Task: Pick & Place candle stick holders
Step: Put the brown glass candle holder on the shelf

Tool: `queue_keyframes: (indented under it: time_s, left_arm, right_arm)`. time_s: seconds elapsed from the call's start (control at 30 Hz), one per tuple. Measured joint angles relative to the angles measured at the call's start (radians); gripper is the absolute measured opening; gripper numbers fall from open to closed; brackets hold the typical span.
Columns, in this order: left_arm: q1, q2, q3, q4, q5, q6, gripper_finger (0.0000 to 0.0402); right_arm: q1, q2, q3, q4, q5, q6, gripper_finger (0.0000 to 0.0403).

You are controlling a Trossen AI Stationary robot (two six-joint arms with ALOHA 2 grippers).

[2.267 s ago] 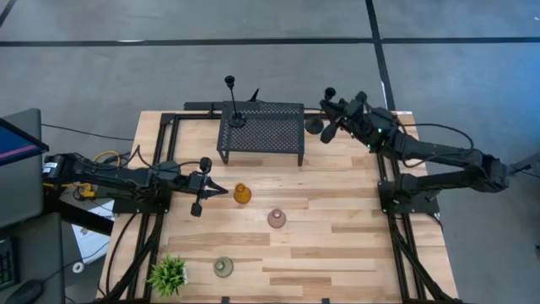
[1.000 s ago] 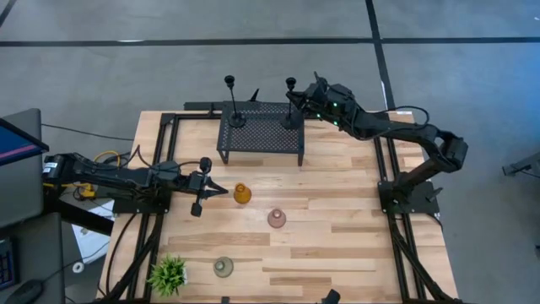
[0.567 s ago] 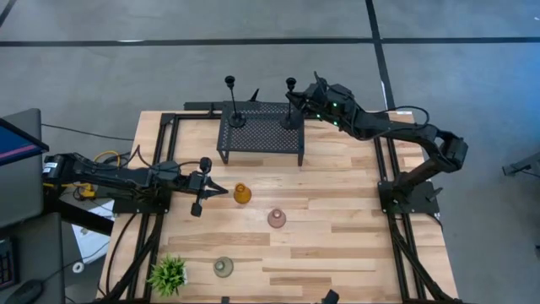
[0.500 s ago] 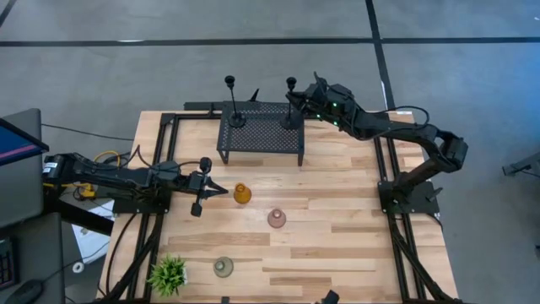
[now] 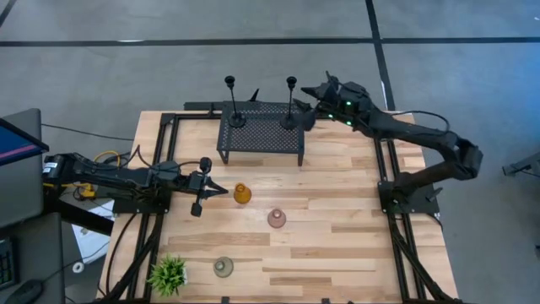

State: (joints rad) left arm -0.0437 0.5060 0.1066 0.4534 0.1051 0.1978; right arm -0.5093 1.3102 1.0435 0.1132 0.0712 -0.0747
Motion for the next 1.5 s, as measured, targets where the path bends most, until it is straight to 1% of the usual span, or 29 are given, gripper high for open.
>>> queue_keyframes:
  time_s: [0.13,0.23,0.43,0.57,0.63,0.73,0.83,0.9,0.97,1.1,1.23,1.5]
  left_arm:
    - [0.0,0.0,0.0,0.0,0.0,0.0,0.0008]
    - [0.0,0.0,0.0,0.0,0.0,0.0,0.0009]
    - [0.0,0.0,0.0,-0.001,0.0,0.0,0.0006]
    - [0.0,0.0,0.0,-0.001,0.0,0.0,0.0009]
    - [0.0,0.0,0.0,-0.002,0.0,0.0,0.0009]
    - [0.0,0.0,0.0,-0.004,0.0,0.0,0.0007]
    - [0.0,0.0,-0.001,-0.004,0.0,0.0,0.0006]
    - [0.0,0.0,-0.006,-0.004,0.0,0.0,0.0007]
    - [0.0,0.0,-0.012,-0.006,0.0,-0.01,0.0009]
    - [0.0,0.0,-0.024,-0.005,0.0,-0.053,0.0009]
    - [0.0,0.007,-0.025,-0.005,0.0,-0.072,0.001]
    - [0.0,0.063,-0.025,-0.004,0.0,-0.076,0.001]
  right_arm:
    - [0.022,-0.125,0.0,-0.184,-0.012,-0.006,0.023]
    - [0.07,-0.211,0.0,-0.341,-0.019,-0.006,0.0214]
    - [0.223,-0.334,-0.008,-0.627,-0.019,0.066,0.0153]
    - [0.353,-0.401,-0.093,-0.651,-0.01,0.122,0.0105]
    - [0.418,-0.431,-0.151,-0.617,0.041,0.148,0.0082]
    - [0.513,-0.474,-0.254,-0.557,0.151,0.189,0.0051]
    - [0.606,-0.51,-0.371,-0.447,0.241,0.222,0.0023]
    - [0.661,-0.526,-0.451,-0.357,0.274,0.224,0.0008]
    - [0.707,-0.532,-0.527,-0.237,0.286,0.223,0.0003]
    - [0.77,-0.509,-0.66,0.01,0.293,0.226,0.0014]
    - [0.803,-0.457,-0.737,0.186,0.293,0.226,0.0019]
    - [0.808,-0.304,-0.745,0.22,0.274,0.226,0.0015]
